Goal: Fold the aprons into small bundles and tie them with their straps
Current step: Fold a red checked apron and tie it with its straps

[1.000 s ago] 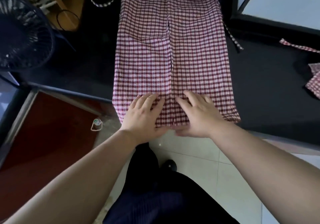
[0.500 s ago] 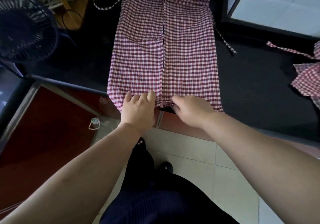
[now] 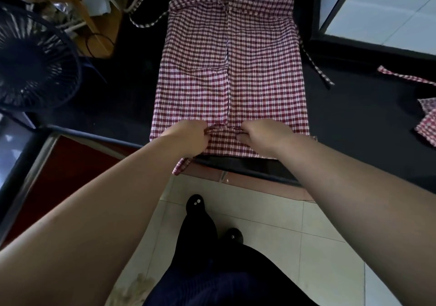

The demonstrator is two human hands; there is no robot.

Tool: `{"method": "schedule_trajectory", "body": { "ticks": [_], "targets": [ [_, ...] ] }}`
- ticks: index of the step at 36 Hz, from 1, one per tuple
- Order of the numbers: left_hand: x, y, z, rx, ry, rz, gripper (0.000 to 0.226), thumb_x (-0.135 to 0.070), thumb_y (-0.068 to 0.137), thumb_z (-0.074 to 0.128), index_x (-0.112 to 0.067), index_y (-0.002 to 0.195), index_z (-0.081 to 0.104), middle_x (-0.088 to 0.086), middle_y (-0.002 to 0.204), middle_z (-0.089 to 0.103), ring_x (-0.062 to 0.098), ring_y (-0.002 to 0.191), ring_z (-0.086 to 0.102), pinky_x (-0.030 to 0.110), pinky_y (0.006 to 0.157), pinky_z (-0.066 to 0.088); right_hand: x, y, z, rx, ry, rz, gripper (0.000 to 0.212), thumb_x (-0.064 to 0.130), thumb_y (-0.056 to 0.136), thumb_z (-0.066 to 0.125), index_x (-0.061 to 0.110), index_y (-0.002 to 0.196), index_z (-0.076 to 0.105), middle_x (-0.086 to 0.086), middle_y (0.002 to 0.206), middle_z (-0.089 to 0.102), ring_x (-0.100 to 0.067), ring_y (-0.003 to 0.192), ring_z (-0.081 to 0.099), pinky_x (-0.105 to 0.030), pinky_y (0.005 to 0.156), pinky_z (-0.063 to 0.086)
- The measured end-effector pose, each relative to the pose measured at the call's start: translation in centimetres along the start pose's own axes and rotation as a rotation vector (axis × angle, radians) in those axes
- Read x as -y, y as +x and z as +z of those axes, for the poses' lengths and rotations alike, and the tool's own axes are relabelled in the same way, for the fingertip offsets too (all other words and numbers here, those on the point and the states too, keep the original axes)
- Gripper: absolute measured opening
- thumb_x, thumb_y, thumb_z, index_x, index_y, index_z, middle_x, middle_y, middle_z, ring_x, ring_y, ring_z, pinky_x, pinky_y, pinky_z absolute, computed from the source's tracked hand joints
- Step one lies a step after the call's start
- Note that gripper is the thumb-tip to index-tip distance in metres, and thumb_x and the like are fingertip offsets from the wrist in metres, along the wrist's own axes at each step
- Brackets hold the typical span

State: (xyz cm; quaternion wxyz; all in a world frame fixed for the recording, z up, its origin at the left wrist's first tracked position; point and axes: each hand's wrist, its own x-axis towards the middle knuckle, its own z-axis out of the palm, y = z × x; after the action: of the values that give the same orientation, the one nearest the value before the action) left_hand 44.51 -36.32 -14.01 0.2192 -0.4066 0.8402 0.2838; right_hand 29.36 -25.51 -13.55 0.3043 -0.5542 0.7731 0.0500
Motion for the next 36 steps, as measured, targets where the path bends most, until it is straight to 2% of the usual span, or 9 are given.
{"method": "schedule_trajectory", "body": {
  "ticks": [8, 13, 16, 20, 23, 25, 28, 32, 36],
  "targets": [
    [0.1, 1.1, 0.1, -0.017, 0.049, -0.08, 0.045, -0.067, 0.089, 0.043, -0.024, 0.091, 0.058, -0.006, 0.087, 0.058, 0.016, 0.084, 0.057, 0.031, 0.066, 0.047, 0.3, 1.9, -0.3, 0.02, -0.175, 0.038, 0.04, 0.052, 0.098, 0.036, 0.023, 0.115, 0.057, -0.001, 0.111, 0.062, -0.023, 0.1, 0.058, -0.034, 0.082, 0.047],
    [-0.8, 1.8, 0.5, -0.075, 0.163, -0.176, 0.061, -0.078, 0.079, 0.045, -0.021, 0.093, 0.061, -0.003, 0.086, 0.061, 0.016, 0.074, 0.055, 0.028, 0.054, 0.039, 0.1, 2.3, -0.2, -0.008, -0.183, 0.066, 0.044, 0.057, 0.096, 0.038, 0.018, 0.111, 0.053, -0.001, 0.107, 0.061, -0.021, 0.091, 0.056, -0.032, 0.074, 0.042],
    [-0.9, 2.0, 0.3, -0.076, 0.183, -0.213, 0.065, -0.081, 0.076, 0.046, -0.02, 0.092, 0.06, -0.003, 0.085, 0.059, 0.015, 0.073, 0.053, 0.028, 0.054, 0.037, -0.1, 1.7, 0.1, -0.093, -0.196, 0.099, 0.047, 0.058, 0.094, 0.041, 0.016, 0.112, 0.05, -0.002, 0.103, 0.062, -0.02, 0.086, 0.052, -0.034, 0.077, 0.037],
    [-1.1, 2.0, 0.4, -0.068, 0.162, -0.217, 0.067, -0.082, 0.075, 0.046, -0.019, 0.093, 0.06, -0.001, 0.087, 0.061, 0.018, 0.079, 0.058, 0.031, 0.063, 0.044, -0.5, 0.3, 0.9, -0.348, -0.253, 0.071, 0.03, 0.038, 0.095, 0.052, 0.016, 0.115, 0.051, -0.003, 0.111, 0.057, -0.023, 0.107, 0.05, -0.037, 0.095, 0.033],
    [-1.1, 1.7, 0.6, -0.076, 0.2, -0.187, 0.068, -0.082, 0.077, 0.042, -0.02, 0.099, 0.057, 0.001, 0.095, 0.061, 0.02, 0.086, 0.058, 0.033, 0.069, 0.046, 0.5, 0.2, 2.1, -0.246, -0.044, -0.123, 0.016, 0.021, 0.094, 0.051, 0.015, 0.107, 0.058, -0.001, 0.099, 0.054, -0.02, 0.095, 0.053, -0.033, 0.084, 0.044],
    [-0.7, 1.5, 0.6, -0.068, 0.175, -0.154, 0.065, -0.083, 0.076, 0.042, -0.023, 0.095, 0.058, 0.0, 0.093, 0.062, 0.021, 0.086, 0.059, 0.034, 0.072, 0.048, 1.7, 0.4, 2.7, -0.103, 0.218, -0.124, 0.025, 0.028, 0.095, 0.051, 0.017, 0.115, 0.06, -0.003, 0.107, 0.058, -0.021, 0.097, 0.056, -0.035, 0.083, 0.047],
    [0.7, 0.7, -0.1, 0.013, -0.05, -0.038, 0.047, -0.074, 0.076, 0.056, -0.027, 0.081, 0.058, -0.004, 0.085, 0.062, 0.016, 0.08, 0.059, 0.029, 0.066, 0.046, 2.4, 1.1, 3.2, -0.102, 0.345, -0.036, 0.028, 0.032, 0.098, 0.047, 0.02, 0.122, 0.054, -0.006, 0.112, 0.058, -0.025, 0.101, 0.056, -0.034, 0.082, 0.044],
    [3.5, -1.4, -1.1, -0.044, -0.305, 0.047, 0.048, -0.063, 0.075, 0.066, -0.033, 0.112, 0.06, -0.013, 0.104, 0.062, 0.009, 0.096, 0.058, 0.025, 0.077, 0.047, 2.4, 1.4, 2.7, -0.037, 0.323, 0.006, 0.036, 0.03, 0.099, 0.046, 0.022, 0.134, 0.042, -0.008, 0.128, 0.054, -0.026, 0.108, 0.055, -0.033, 0.081, 0.045],
    [6.2, -3.5, -1.0, -0.179, -0.142, 0.122, 0.11, -0.082, 0.053, 0.06, -0.037, 0.147, 0.026, -0.008, 0.139, 0.046, 0.014, 0.128, 0.044, 0.035, 0.103, 0.039, 2.9, 1.4, 2.3, -0.035, 0.272, 0.029, 0.042, 0.032, 0.099, 0.046, 0.029, 0.139, 0.036, -0.006, 0.13, 0.052, -0.023, 0.101, 0.058, -0.034, 0.077, 0.05]
  ]
}}
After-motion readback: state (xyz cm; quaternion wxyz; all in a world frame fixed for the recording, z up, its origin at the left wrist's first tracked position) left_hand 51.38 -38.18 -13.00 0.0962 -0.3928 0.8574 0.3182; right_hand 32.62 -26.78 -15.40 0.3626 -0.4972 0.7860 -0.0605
